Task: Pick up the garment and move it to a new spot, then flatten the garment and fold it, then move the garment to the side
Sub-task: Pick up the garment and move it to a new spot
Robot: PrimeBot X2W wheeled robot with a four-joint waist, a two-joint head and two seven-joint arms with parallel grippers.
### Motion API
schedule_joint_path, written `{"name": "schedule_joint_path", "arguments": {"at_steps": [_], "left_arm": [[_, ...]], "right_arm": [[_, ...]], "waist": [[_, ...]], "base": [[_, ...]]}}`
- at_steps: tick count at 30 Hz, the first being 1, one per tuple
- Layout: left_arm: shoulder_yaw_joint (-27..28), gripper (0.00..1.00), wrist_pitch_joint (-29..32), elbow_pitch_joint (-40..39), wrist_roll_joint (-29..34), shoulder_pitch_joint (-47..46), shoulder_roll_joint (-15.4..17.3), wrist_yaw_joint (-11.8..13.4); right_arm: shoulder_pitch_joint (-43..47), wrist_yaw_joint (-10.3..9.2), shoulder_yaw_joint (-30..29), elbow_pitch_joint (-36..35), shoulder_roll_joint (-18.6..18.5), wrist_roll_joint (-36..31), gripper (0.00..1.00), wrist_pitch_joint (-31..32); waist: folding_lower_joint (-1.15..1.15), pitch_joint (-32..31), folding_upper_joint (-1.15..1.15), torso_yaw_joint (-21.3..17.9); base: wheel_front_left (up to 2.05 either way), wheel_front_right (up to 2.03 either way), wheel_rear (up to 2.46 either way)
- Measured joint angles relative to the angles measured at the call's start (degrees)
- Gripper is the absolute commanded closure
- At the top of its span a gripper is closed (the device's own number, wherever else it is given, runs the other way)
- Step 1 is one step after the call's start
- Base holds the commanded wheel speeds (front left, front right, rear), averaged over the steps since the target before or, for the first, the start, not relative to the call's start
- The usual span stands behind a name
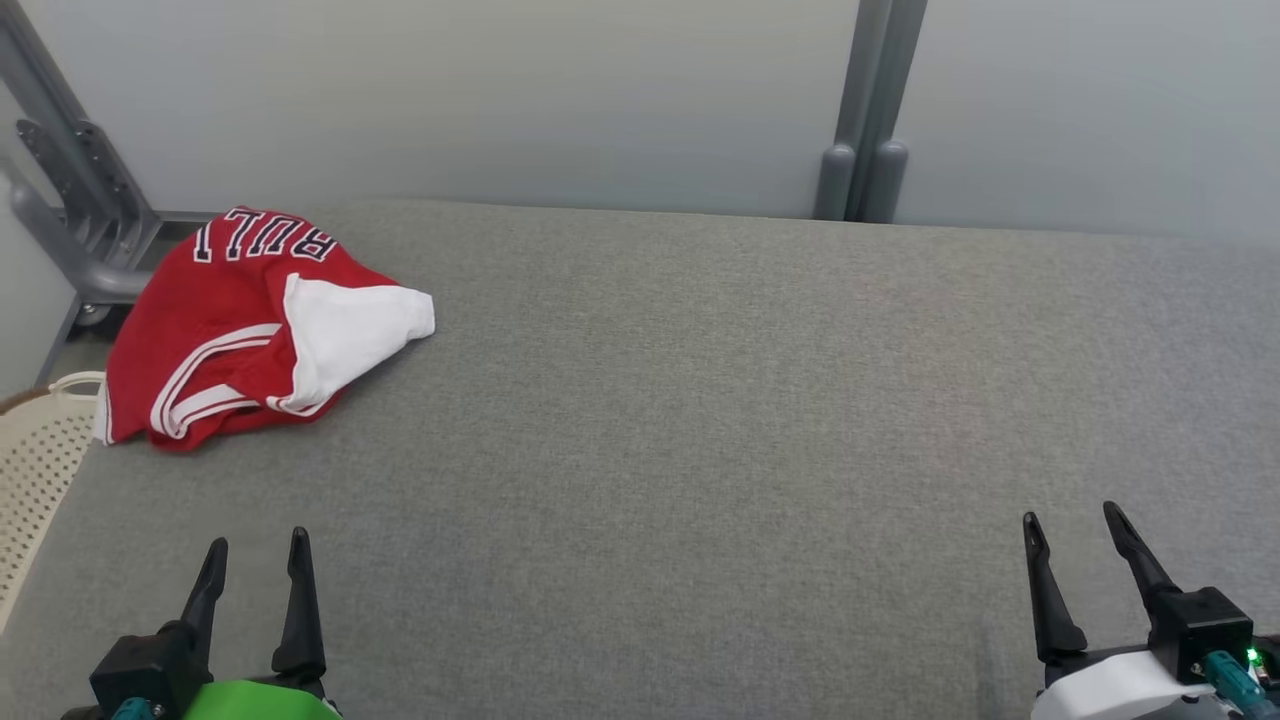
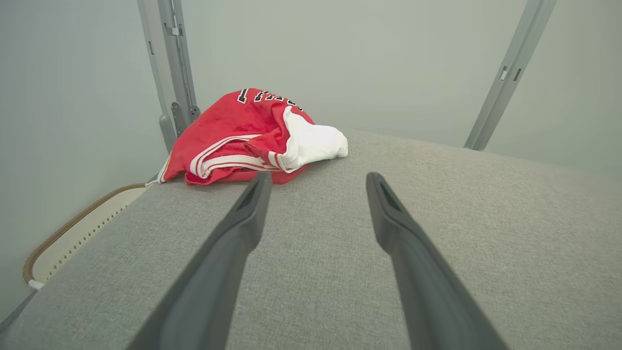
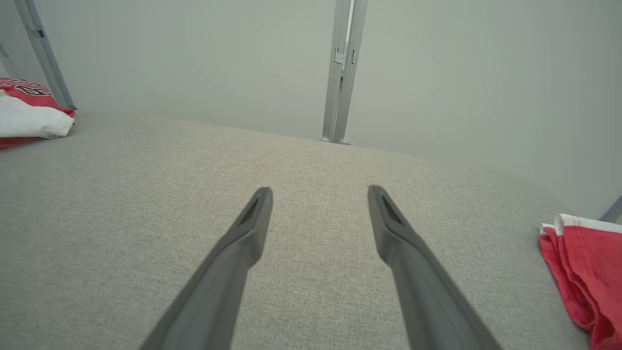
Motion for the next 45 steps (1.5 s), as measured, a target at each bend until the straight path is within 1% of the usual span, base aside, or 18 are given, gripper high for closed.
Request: {"name": "schedule_joint_path", "arguments": {"at_steps": [5, 6, 17, 20, 23, 27, 30, 31, 32, 34, 35, 38, 42, 45], "left_arm": [[0.3, 0.00, 0.4, -0.8, 0.1, 0.3, 0.7, 0.3], [0.3, 0.00, 0.4, -0.8, 0.1, 0.3, 0.7, 0.3], [3.3, 0.00, 1.1, -3.0, -1.3, 3.3, 2.1, 2.2], [3.7, 0.00, 1.0, -3.5, -1.8, 3.8, 2.1, 2.4], [3.5, 0.00, 1.2, -3.9, -2.3, 3.8, 2.0, 2.3], [3.2, 0.00, 2.2, -3.7, -3.9, 1.9, 1.8, 1.0], [3.4, 0.00, 3.5, -2.2, -7.5, -3.2, 1.2, -1.3], [3.6, 0.00, 5.5, -0.2, -10.1, -7.5, 0.8, -3.2], [4.0, 0.00, 6.7, 1.0, -13.1, -10.2, -0.1, -4.3], [3.3, 0.00, 9.0, 3.9, -14.9, -15.7, -0.1, -6.2], [3.4, 0.00, 10.3, 5.9, -17.0, -18.7, -0.1, -6.8], [3.0, 0.00, 13.9, 13.2, -19.4, -26.9, 1.4, -7.9], [3.4, 0.00, 16.2, 23.8, -23.4, -36.2, 1.7, -8.5], [3.9, 0.00, 17.9, 29.8, -27.3, -41.1, 1.4, -8.7]], "right_arm": [[-0.2, 0.00, 1.5, -0.8, 0.3, 0.7, 0.00, 0.0], [-0.2, 0.00, 1.5, -0.8, 0.3, 0.7, 0.00, 0.0], [-3.6, 0.00, 9.5, 0.8, 0.7, 2.0, 0.00, 0.0], [-5.0, 0.00, 10.4, 1.1, 0.5, 2.4, 0.00, 0.0], [-5.0, 0.00, 10.8, 1.2, 0.3, 2.6, 0.00, 0.0], [-5.1, 0.00, 11.0, 0.2, -0.3, 2.8, 0.00, 0.3], [-6.3, 0.00, 11.0, -1.3, -1.0, 2.6, 0.00, 1.2], [-7.2, 0.00, 11.6, -2.5, -1.5, 2.4, 0.00, 2.2], [-7.7, 0.00, 11.9, -3.3, -1.6, 2.4, 0.00, 2.8], [-8.6, 0.00, 12.6, -4.9, -1.9, 2.3, 0.00, 4.0], [-9.0, 0.00, 12.7, -5.6, -2.3, 2.3, 0.00, 4.5], [-10.3, 0.00, 12.8, -7.9, -3.3, 2.0, 0.00, 5.9], [-11.2, 0.00, 12.9, -10.2, -3.7, 1.4, 0.00, 7.0], [-11.6, 0.00, 13.1, -11.8, -3.5, 0.9, 0.00, 7.4]], "waist": [[0.00, -0.2, 0.00, 3.5], [0.00, -0.2, 0.00, 3.5], [0.00, -0.6, 0.00, 15.2], [0.00, -0.4, 0.00, 17.6], [0.00, 0.0, 0.00, 19.0], [0.00, 1.2, 0.00, 19.4], [0.00, 2.5, 0.00, 19.0], [0.00, 3.7, 0.00, 18.6], [0.00, 4.4, 0.00, 18.3], [0.00, 6.0, 0.00, 17.7], [0.00, 6.9, 0.00, 17.3], [0.00, 9.7, 0.00, 15.7], [0.01, 13.3, 0.00, 12.6], [0.01, 15.4, 0.00, 9.6]], "base": [[0.00, 0.00, 0.00], [0.00, 0.00, 0.00], [0.00, 0.00, 0.00], [0.00, 0.00, 0.00], [0.00, 0.00, 0.00], [0.00, 0.00, 0.00], [0.00, 0.00, 0.00], [0.00, 0.00, 0.00], [0.00, 0.00, 0.00], [0.00, 0.00, 0.00], [0.00, 0.00, 0.00], [0.00, 0.00, 0.00], [0.00, 0.00, 0.00], [0.00, 0.00, 0.00]]}}
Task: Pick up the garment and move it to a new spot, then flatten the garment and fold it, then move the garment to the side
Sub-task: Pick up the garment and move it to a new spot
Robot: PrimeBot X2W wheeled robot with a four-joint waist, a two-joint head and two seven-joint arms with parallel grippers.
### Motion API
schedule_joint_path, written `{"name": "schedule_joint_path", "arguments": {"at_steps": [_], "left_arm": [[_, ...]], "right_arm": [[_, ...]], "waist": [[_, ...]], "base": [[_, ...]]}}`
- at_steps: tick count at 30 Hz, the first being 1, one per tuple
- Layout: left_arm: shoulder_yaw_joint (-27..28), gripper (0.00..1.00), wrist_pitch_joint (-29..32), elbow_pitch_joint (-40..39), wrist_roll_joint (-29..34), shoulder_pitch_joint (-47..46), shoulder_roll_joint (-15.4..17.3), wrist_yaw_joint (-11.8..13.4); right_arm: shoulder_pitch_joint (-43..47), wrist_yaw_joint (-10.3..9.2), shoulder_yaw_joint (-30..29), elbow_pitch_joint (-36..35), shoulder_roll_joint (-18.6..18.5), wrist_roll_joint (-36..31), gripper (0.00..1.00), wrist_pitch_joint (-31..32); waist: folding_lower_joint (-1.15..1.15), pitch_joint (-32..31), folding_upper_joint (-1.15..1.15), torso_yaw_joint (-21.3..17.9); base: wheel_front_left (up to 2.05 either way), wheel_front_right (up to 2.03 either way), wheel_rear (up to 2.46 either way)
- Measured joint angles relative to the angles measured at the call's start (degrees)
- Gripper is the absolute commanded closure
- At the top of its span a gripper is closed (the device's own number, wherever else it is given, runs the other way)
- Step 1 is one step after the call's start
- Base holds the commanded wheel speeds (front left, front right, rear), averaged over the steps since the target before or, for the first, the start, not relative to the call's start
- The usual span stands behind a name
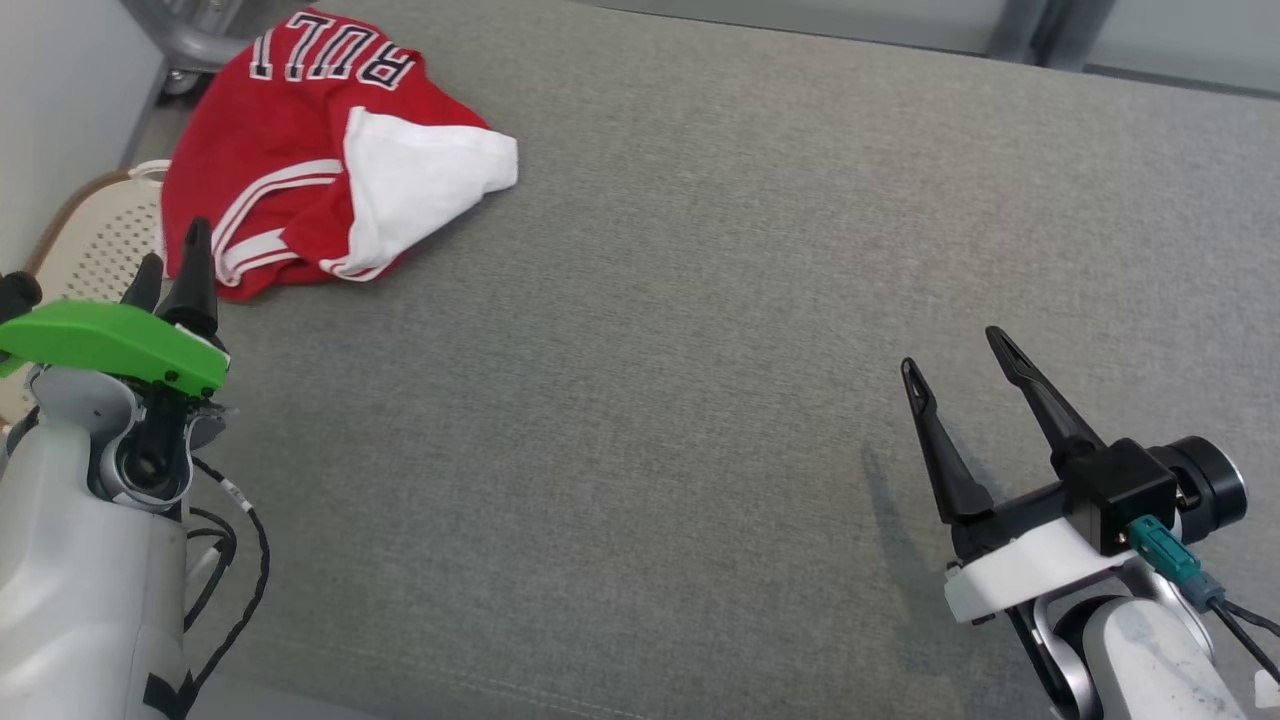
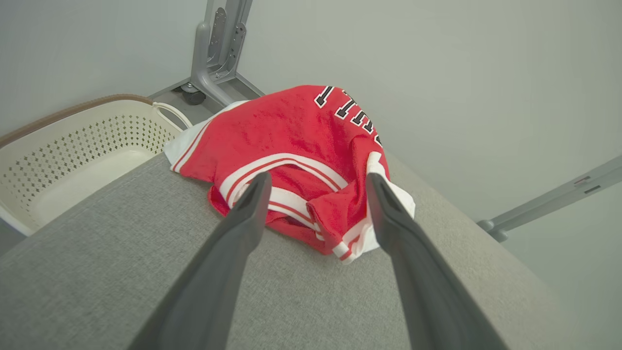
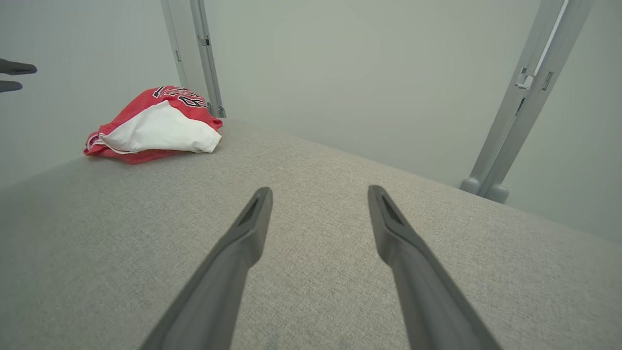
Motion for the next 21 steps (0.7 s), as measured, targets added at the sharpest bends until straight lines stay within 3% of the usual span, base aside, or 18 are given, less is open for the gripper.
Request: {"name": "schedule_joint_path", "arguments": {"at_steps": [7, 11, 16, 17, 18, 19, 21], "left_arm": [[-3.6, 0.00, 5.9, 6.9, -6.3, -4.5, 1.0, -0.1], [-5.3, 0.00, 3.5, 13.5, -4.3, -6.0, 4.3, -0.1], [-6.0, 0.00, 1.9, 17.2, -4.6, -8.6, 4.5, -0.1], [-6.3, 0.06, 1.8, 17.4, -5.2, -8.9, 4.5, -0.1], [-6.6, 0.57, 1.6, 17.6, -5.4, -8.9, 4.4, -0.1], [-7.0, 1.00, 1.3, 17.8, -5.6, -8.9, 4.4, -0.1], [-8.2, 1.00, 1.0, 18.0, -5.7, -8.9, 4.5, -0.1]], "right_arm": [[0.1, 0.00, -0.3, -1.8, 0.2, -1.1, 0.00, 0.3], [0.2, 0.00, -0.1, -2.6, 0.5, -1.1, 0.00, 0.3], [0.3, 0.00, -0.6, -3.5, 0.7, -1.3, 0.00, 0.5], [0.3, 0.00, -0.6, -3.5, 0.7, -1.3, 0.00, 0.6], [0.4, 0.00, -0.8, -3.5, 0.8, -1.4, 0.00, 0.6], [0.5, 0.00, -1.0, -3.5, 0.9, -1.4, 0.00, 0.7], [0.5, 0.00, -1.3, -3.5, 1.3, -1.4, 0.00, 0.6]], "waist": [[0.00, 4.2, 0.00, -6.4], [0.00, 6.1, 0.00, -9.6], [0.00, 8.4, 0.00, -12.5], [0.00, 8.9, 0.00, -12.9], [0.00, 9.2, 0.00, -13.3], [0.00, 9.6, 0.00, -13.7], [0.00, 10.0, 0.00, -14.3]], "base": [[0.00, 0.00, 0.00], [0.00, 0.00, 0.00], [0.00, 0.00, 0.00], [0.00, 0.00, 0.00], [0.00, 0.00, 0.00], [0.00, 0.00, 0.00], [0.00, 0.00, 0.00]]}}
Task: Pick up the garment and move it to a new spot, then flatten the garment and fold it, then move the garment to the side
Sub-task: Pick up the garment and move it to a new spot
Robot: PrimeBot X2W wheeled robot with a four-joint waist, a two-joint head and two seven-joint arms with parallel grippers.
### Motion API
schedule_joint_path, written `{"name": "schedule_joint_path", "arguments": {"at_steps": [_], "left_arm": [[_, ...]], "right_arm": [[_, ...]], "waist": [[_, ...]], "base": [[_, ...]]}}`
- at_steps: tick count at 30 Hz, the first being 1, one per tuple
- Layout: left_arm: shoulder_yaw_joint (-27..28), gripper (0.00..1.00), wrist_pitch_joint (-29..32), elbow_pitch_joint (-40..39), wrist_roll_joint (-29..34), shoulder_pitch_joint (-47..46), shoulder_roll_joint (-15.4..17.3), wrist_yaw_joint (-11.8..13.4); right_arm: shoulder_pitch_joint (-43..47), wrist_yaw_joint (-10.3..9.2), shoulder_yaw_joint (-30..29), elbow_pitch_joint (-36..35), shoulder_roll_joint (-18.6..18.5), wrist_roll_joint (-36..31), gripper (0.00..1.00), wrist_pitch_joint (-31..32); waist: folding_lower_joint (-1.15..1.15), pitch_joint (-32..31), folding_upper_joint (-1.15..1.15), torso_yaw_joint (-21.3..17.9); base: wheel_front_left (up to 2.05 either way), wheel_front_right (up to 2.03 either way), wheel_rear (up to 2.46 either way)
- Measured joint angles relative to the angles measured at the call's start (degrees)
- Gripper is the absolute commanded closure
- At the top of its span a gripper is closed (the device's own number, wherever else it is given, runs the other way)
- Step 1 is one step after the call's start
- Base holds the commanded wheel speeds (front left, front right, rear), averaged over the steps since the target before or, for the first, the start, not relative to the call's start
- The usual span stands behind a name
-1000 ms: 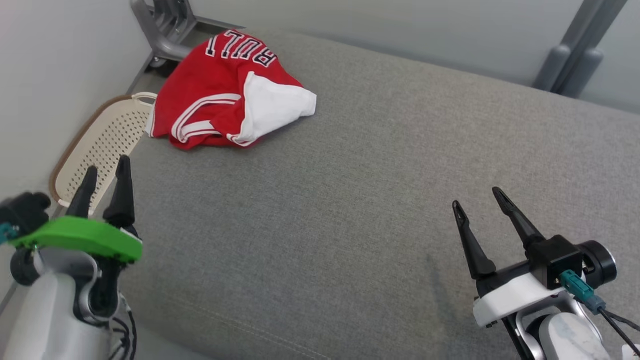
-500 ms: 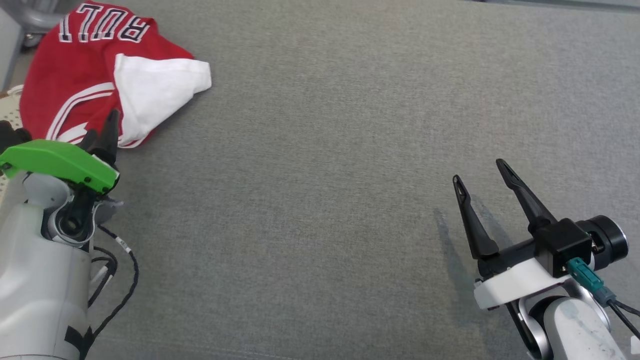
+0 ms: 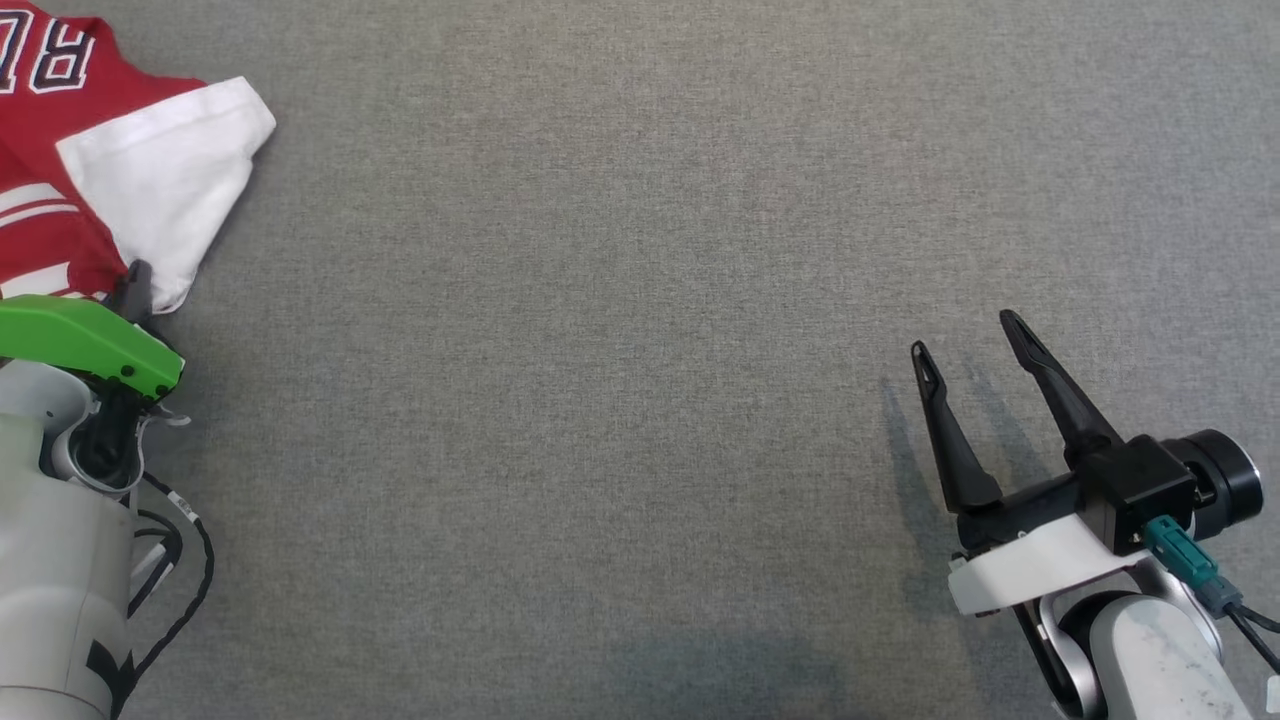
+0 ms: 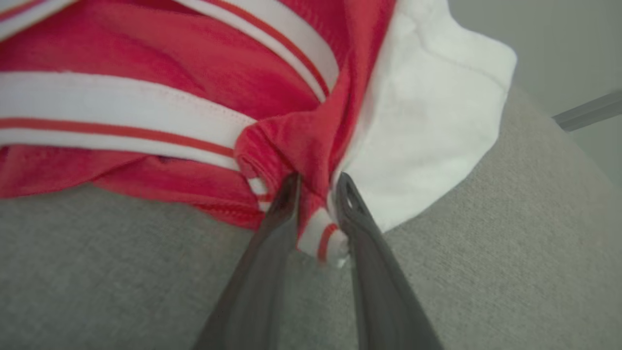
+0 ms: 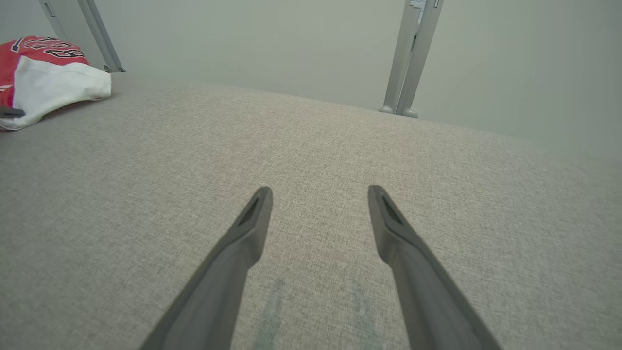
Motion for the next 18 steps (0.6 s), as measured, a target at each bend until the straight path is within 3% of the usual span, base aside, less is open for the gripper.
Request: {"name": "schedule_joint_path", "arguments": {"at_steps": [7, 18], "left_arm": [[-4.5, 1.00, -2.6, -3.7, -0.4, -0.2, 0.5, 0.0], [-17.9, 1.00, -1.3, -26.9, -4.5, -0.5, -0.2, 0.0]], "right_arm": [[0.0, 0.00, -0.1, 1.1, 0.8, 0.4, 0.00, -0.7], [-1.1, 0.00, 0.6, 6.4, 2.5, 2.4, 0.00, -4.5]], "waist": [[0.00, -1.1, 0.00, -0.1], [-0.01, -5.6, 0.00, -0.1]], "base": [[0.00, 0.00, 0.00], [0.00, 0.00, 0.00]]}}
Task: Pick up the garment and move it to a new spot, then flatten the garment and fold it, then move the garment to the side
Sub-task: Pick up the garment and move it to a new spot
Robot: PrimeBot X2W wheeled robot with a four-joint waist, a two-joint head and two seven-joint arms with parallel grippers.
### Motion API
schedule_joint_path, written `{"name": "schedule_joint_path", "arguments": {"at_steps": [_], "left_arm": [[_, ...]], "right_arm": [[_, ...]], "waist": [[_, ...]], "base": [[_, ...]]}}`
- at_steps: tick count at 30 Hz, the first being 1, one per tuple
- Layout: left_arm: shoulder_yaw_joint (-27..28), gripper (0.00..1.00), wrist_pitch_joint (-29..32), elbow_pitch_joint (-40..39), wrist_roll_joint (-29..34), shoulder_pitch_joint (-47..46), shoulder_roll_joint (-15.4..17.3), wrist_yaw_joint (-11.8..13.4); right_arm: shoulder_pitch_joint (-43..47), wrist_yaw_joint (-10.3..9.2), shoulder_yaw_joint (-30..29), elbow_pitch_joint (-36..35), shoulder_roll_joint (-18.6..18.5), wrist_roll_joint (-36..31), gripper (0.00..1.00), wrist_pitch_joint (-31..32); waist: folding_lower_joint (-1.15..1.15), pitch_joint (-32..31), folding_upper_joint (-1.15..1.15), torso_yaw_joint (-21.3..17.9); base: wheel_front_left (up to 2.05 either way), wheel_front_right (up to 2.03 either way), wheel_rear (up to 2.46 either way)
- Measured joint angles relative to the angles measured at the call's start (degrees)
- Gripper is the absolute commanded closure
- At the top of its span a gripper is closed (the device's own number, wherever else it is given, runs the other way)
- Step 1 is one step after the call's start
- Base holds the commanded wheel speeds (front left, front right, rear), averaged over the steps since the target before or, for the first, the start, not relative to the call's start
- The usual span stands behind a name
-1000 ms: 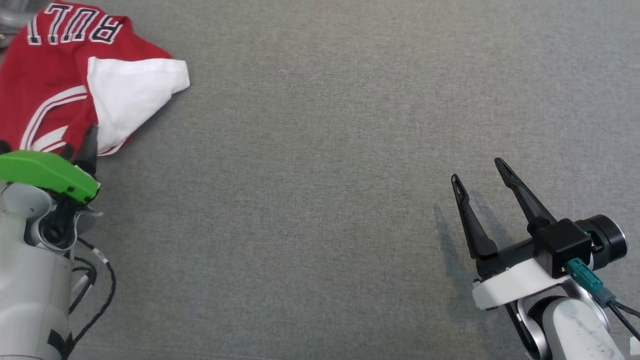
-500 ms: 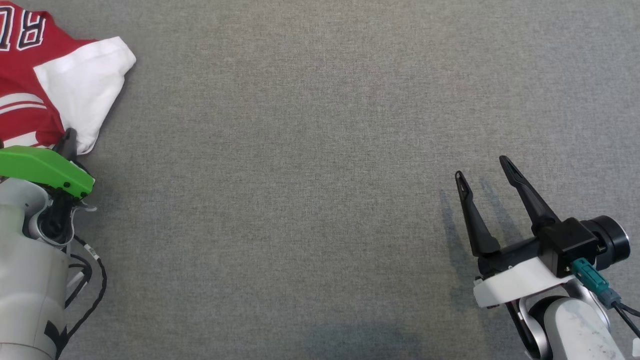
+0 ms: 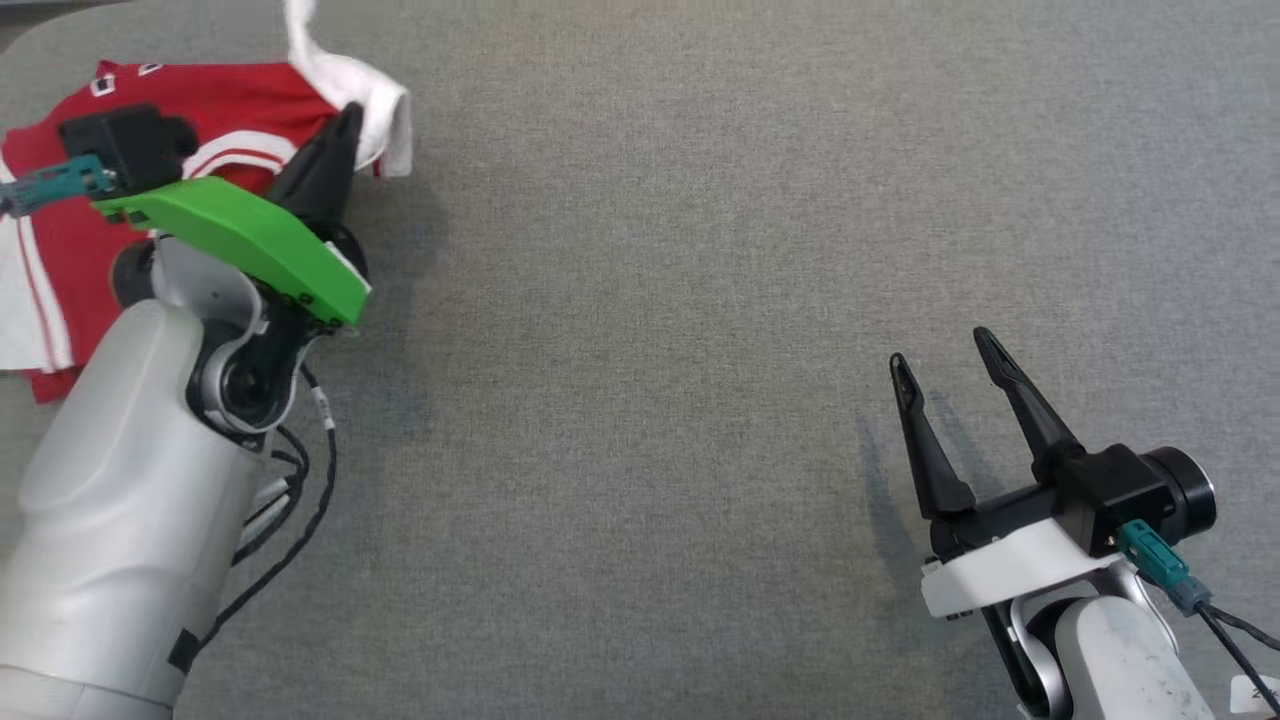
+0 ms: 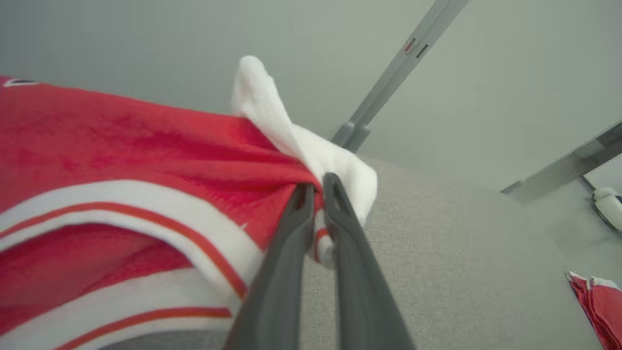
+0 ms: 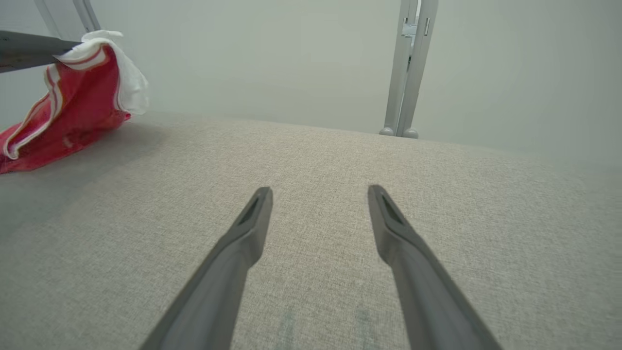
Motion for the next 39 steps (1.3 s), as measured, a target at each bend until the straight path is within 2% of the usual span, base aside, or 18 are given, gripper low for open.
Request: {"name": "schedule_joint_path", "arguments": {"at_steps": [4, 7, 8, 9, 18, 22, 24, 26, 28, 32, 35, 39], "left_arm": [[-5.3, 1.00, 1.5, -9.4, -0.1, 2.1, -0.1, 0.0], [-8.1, 1.00, 2.8, -13.9, 0.0, 3.2, -0.9, 0.0], [-10.7, 1.00, 4.1, -18.4, 0.5, 3.7, -2.1, 0.0], [-10.7, 1.00, 4.1, -18.4, 0.5, 3.7, -2.1, 0.0], [-19.1, 1.00, 8.2, -33.2, 1.5, 4.0, -11.5, 1.9], [-20.4, 1.00, 9.8, -40.4, 0.4, 4.1, -12.9, 3.1], [-20.3, 1.00, 10.6, -43.5, -0.1, 4.7, -12.0, 3.9], [-19.4, 1.00, 10.6, -44.5, 1.0, 5.8, -9.1, 5.4], [-17.5, 1.00, 10.0, -43.7, 1.3, 7.8, -5.6, 7.1], [-14.3, 1.00, 7.3, -39.2, 1.1, 11.8, -2.1, 8.6], [-12.7, 1.00, 5.3, -34.0, 1.0, 13.4, -0.8, 9.2], [-12.0, 1.00, 3.1, -27.9, 0.9, 14.7, -0.9, 8.8]], "right_arm": [[-0.4, 0.00, -1.2, 1.8, 0.5, 0.7, 0.00, -1.4], [-0.4, 0.00, -2.0, 2.5, 0.7, 0.9, 0.00, -1.9], [-0.4, 0.00, -2.9, 3.2, 1.0, 1.0, 0.00, -2.5], [-0.4, 0.00, -2.9, 3.2, 1.0, 1.0, 0.00, -2.5], [0.4, 0.00, -6.2, 6.0, 1.4, 2.2, 0.00, -3.4], [2.2, 0.00, -8.6, 6.7, 1.4, 3.0, 0.00, -3.5], [2.8, 0.00, -9.9, 6.6, 1.4, 3.0, 0.00, -3.5], [3.6, -0.01, -10.5, 6.6, 1.4, 3.1, 0.00, -3.5], [3.8, 0.00, -10.5, 6.8, 1.4, 3.3, 0.00, -3.6], [3.7, 0.00, -10.1, 7.2, 1.5, 3.3, 0.00, -3.6], [3.2, 0.00, -9.2, 7.5, 1.5, 2.7, 0.00, -3.6], [2.8, 0.00, -8.0, 7.9, 1.5, 1.7, 0.00, -3.6]], "waist": [[0.00, -1.3, 0.00, -1.6], [0.00, -1.9, 0.00, -2.6], [0.00, -2.4, 0.00, -3.8], [0.00, -2.4, 0.00, -3.8], [0.00, -4.2, 0.00, -10.1], [0.00, -4.7, 0.00, -12.1], [0.00, -4.9, 0.00, -12.3], [0.00, -5.0, 0.00, -11.9], [0.00, -5.1, 0.00, -11.2], [0.00, -5.2, 0.00, -9.5], [0.00, -5.4, 0.00, -8.1], [0.00, -5.6, 0.00, -6.4]], "base": [[0.00, 0.00, 0.00], [0.00, 0.00, 0.00], [0.00, 0.00, 0.00], [0.00, 0.00, 0.00], [0.00, 0.00, 0.00], [0.00, 0.00, 0.00], [0.00, 0.00, 0.00], [0.00, 0.00, 0.00], [0.00, 0.00, 0.00], [0.00, 0.00, 0.00], [0.00, 0.00, 0.00], [0.00, 0.00, 0.00]]}}
